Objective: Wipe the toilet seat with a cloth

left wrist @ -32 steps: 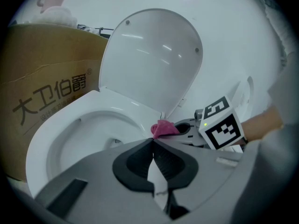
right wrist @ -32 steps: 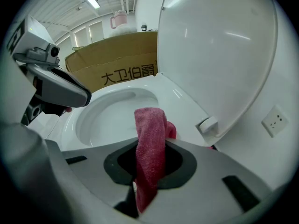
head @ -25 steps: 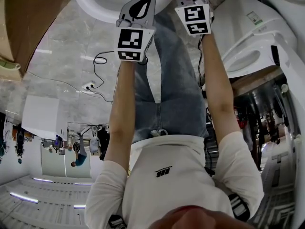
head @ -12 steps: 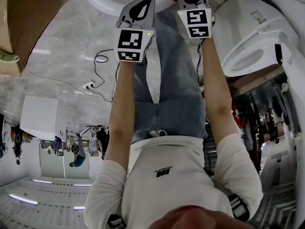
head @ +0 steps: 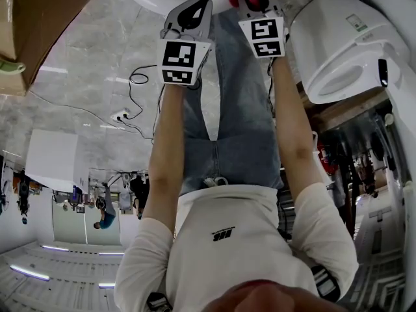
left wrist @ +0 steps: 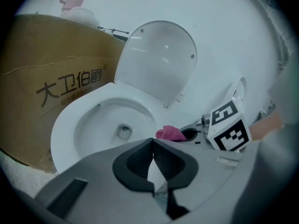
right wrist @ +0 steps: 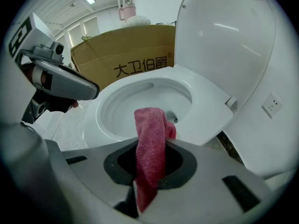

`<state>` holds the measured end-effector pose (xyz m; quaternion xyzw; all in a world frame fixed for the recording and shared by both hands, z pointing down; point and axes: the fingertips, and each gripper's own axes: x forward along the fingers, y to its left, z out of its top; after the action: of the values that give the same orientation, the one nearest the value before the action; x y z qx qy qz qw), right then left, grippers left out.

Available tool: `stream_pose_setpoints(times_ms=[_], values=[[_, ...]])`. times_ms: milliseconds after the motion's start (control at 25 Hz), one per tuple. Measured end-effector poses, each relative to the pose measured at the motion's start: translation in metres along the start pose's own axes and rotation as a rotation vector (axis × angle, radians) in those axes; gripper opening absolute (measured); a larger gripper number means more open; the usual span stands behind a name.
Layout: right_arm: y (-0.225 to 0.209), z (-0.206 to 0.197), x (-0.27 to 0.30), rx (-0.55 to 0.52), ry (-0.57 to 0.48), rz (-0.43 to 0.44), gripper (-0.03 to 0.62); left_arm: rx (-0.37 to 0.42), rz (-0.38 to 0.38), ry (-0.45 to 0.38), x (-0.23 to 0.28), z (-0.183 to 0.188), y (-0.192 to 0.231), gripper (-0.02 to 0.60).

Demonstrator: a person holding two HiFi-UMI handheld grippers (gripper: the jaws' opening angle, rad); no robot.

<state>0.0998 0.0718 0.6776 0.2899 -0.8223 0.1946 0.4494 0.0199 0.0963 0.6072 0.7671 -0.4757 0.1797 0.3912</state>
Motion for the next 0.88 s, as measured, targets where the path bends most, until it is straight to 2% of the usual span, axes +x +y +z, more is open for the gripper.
stream_pose_setpoints(times_ms=[280,880], values=[[0.025,-0.006,-0.001,-0.019,0.016,0.020,0.046,-0.001,0.009,0.008,-0.019,-0.014,0.006,0.011],[0.086,-0.007,0.004,-0.069,0.052,0.095,0.046,-0.063,0.079,-0.018,-0.057,-0.036,0.039,0.011]])
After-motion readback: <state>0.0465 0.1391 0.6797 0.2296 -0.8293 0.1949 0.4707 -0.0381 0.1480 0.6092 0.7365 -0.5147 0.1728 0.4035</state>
